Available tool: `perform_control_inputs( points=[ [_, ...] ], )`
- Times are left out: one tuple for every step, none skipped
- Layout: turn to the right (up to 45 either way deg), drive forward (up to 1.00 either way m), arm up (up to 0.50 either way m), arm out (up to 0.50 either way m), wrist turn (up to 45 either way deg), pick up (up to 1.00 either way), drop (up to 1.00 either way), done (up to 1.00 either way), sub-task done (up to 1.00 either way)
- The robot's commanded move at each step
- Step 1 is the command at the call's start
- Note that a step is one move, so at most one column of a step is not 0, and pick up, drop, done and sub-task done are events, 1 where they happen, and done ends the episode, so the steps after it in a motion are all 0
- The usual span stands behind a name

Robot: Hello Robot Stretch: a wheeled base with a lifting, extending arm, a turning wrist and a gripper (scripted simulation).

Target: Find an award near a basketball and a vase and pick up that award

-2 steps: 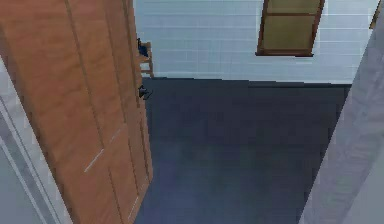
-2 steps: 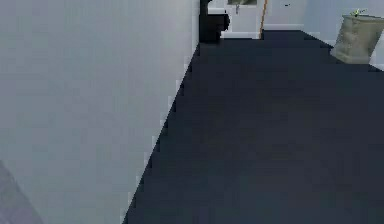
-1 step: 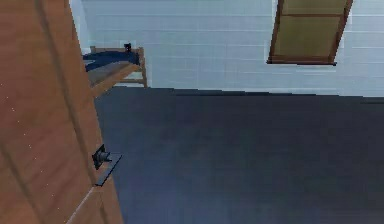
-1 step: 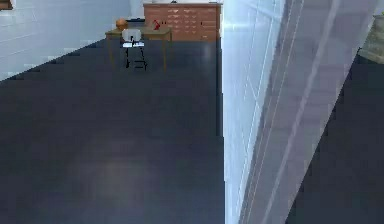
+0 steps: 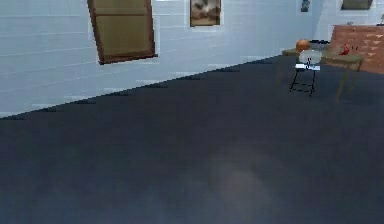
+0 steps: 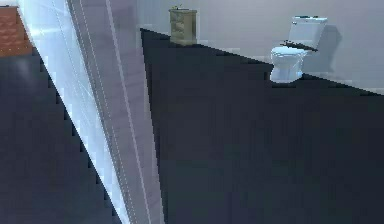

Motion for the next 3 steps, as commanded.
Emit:
perform_control_inputs(
  points=[
    [21.0, 0.0, 0.0, 0.0, 0.0, 0.0, 0.0, 0.0, 0.0],
    [0.0, 0.3, 0.0, 0.0, 0.0, 0.0, 0.0, 0.0, 0.0],
    [3.0, 0.0, 0.0, 0.0, 0.0, 0.0, 0.0, 0.0, 0.0]
  ],
)
